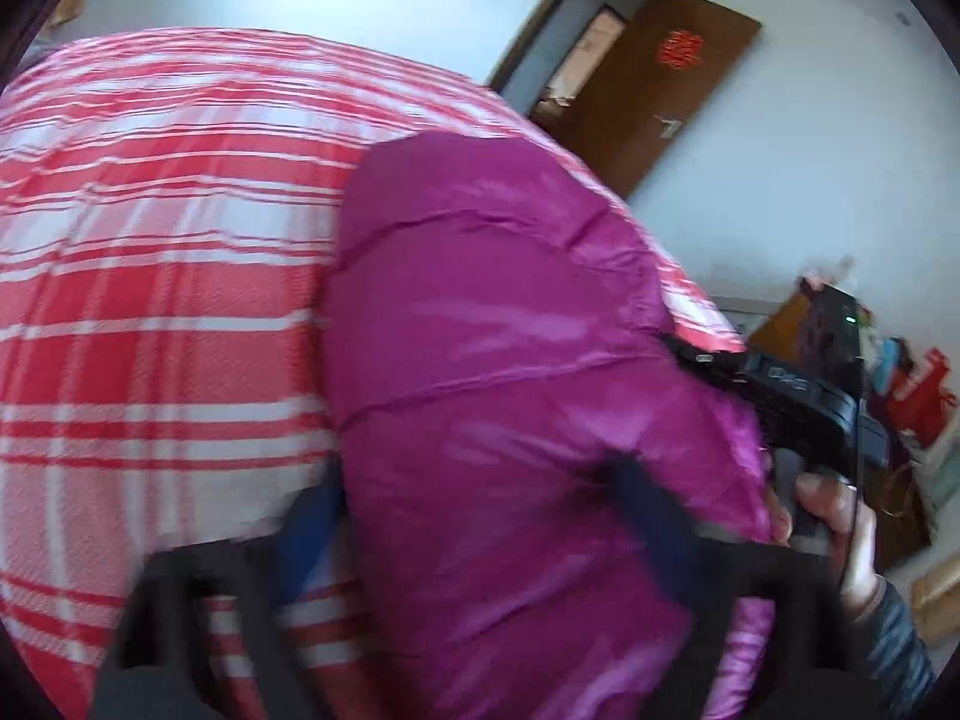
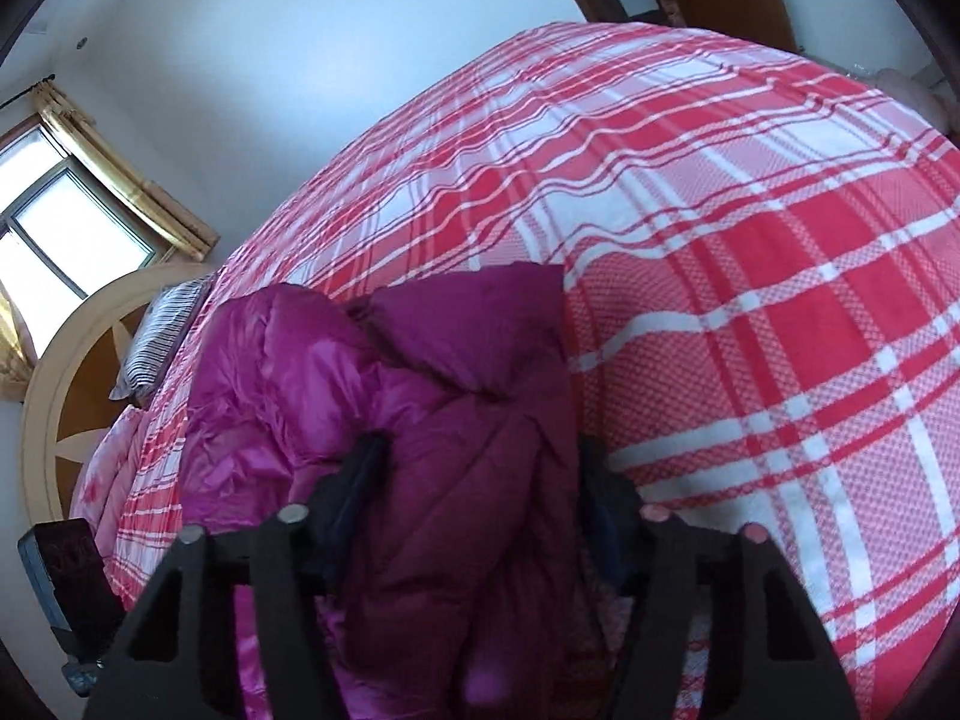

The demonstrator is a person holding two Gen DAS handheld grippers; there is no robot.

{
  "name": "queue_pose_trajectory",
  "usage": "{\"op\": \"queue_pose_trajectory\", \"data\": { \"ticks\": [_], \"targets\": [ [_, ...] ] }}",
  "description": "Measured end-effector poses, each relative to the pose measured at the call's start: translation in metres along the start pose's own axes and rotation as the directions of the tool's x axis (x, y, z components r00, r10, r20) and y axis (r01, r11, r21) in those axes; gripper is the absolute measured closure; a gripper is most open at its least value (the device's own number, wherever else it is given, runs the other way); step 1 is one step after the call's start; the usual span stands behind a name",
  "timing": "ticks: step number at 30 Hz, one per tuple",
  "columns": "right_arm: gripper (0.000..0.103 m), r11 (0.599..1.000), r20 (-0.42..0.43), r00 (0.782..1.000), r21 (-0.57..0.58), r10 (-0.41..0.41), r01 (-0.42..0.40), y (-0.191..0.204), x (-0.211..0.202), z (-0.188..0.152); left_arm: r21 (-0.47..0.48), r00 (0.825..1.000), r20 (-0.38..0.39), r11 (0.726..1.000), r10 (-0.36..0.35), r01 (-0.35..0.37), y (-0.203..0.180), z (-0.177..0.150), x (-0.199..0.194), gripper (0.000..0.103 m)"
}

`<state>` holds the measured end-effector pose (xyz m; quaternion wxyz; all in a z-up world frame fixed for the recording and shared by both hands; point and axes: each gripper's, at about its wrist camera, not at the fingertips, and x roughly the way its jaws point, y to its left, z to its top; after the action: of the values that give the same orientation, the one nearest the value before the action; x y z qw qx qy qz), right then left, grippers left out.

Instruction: Fold large clothes

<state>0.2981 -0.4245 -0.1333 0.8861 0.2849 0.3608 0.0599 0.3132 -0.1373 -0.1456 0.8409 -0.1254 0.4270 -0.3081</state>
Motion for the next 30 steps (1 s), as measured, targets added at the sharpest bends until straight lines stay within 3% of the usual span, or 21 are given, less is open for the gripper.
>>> {"op": "queue_pose_trajectory", "data": {
  "ticks": [2,3,7,13,20,30],
  "targets": [
    [0.073,0.999,-0.001,0.999,-0.013,0.035,-0.035,0.005,-0.006,0.0,0.029,1.0,0.015,0.999,0.021,-0.022,-0.007,0.0,-0.005,0.04],
    [0.078,0.999,0.008,1.0,-0.029,0.025,-0.025,0.01,-0.011,-0.003,0.047,0.999,0.03,0.998,0.03,-0.032,-0.009,0.0,-0.01,0.052],
    [0.082,0.998,0.036,0.997,-0.02,0.062,-0.061,0.026,-0.026,-0.009,0.054,0.998,0.058,0.998,0.021,-0.024,-0.012,0.0,-0.038,0.067],
    [0.084,0.987,0.023,0.989,-0.078,0.143,-0.141,0.079,-0.022,-0.015,0.072,0.986,0.133,0.992,0.097,-0.107,-0.003,-0.007,-0.1,0.069],
    [0.084,0.958,-0.064,0.969,-0.15,0.237,-0.244,0.159,0.019,-0.031,0.031,0.949,0.193,0.965,0.25,-0.261,0.039,-0.025,-0.174,0.07],
    [0.086,0.904,-0.208,0.938,-0.273,0.277,-0.328,0.277,0.08,-0.063,-0.084,0.892,0.256,0.928,0.372,-0.363,0.104,-0.04,-0.222,0.071]
  ]
}}
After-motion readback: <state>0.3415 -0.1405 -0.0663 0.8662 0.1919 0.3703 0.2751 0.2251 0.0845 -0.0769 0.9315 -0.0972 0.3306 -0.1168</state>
